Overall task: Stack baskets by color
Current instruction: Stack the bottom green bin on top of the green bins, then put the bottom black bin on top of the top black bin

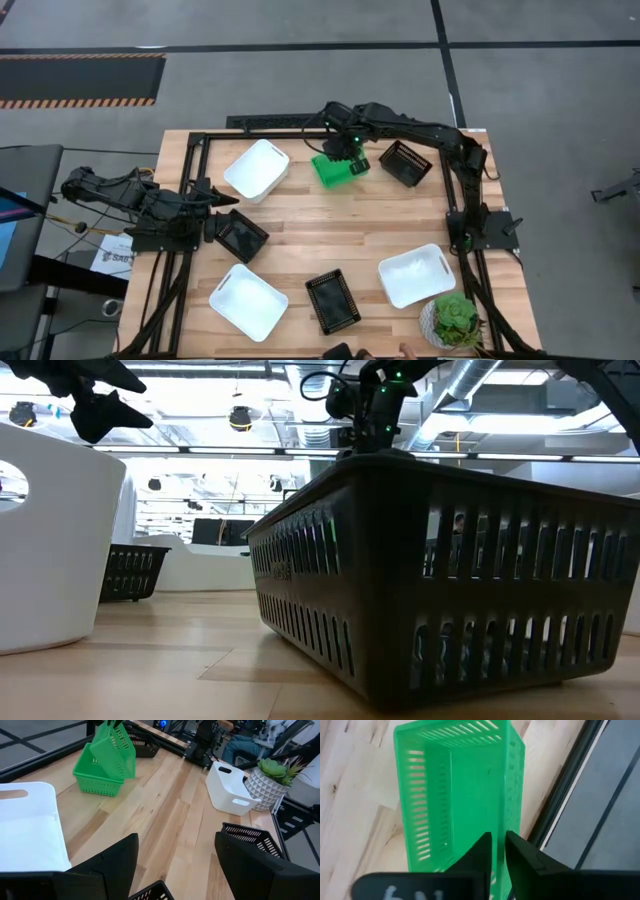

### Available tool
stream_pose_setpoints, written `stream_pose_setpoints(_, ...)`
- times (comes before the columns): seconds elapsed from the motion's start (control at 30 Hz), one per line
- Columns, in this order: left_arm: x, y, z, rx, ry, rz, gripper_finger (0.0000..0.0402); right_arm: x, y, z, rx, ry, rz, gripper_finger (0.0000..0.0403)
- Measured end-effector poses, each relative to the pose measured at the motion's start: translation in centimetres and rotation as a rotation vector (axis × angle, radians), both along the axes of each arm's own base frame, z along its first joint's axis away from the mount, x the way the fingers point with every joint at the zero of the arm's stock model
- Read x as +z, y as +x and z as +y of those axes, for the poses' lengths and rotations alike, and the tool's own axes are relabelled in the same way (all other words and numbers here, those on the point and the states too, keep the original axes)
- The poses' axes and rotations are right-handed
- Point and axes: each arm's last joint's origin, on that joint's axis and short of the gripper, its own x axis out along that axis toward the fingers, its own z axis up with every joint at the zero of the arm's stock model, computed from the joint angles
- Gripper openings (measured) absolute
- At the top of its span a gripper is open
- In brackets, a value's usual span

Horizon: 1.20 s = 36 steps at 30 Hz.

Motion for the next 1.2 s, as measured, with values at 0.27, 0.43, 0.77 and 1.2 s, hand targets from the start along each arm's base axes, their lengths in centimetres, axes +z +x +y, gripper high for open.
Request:
stream_pose_setpoints(0.27,0.0,0.0,0.0,-0.001,0.000,0.000,0.0254,0.1,0.1,-0.1,0.000,-0.010,-0.016,0.0158)
stream_pose_setpoints(0.43,0.0,0.0,0.0,-0.001,0.000,0.001,0.0254,0.1,0.3,-0.1,-0.022,-0.047,-0.020,0.0209)
stream_pose_setpoints(0.77,-0.1,0.0,0.0,-0.011,-0.002,0.010,0.0254,1.5,0.3,1.9,-0.361,0.082,-0.072,0.0218)
stream_pose_setpoints(1.2,-0.2,0.0,-0.2,-0.072,-0.031,0.024,0.0254,1.2,-0.6,10.5,-0.936,0.403,0.153,0.0193)
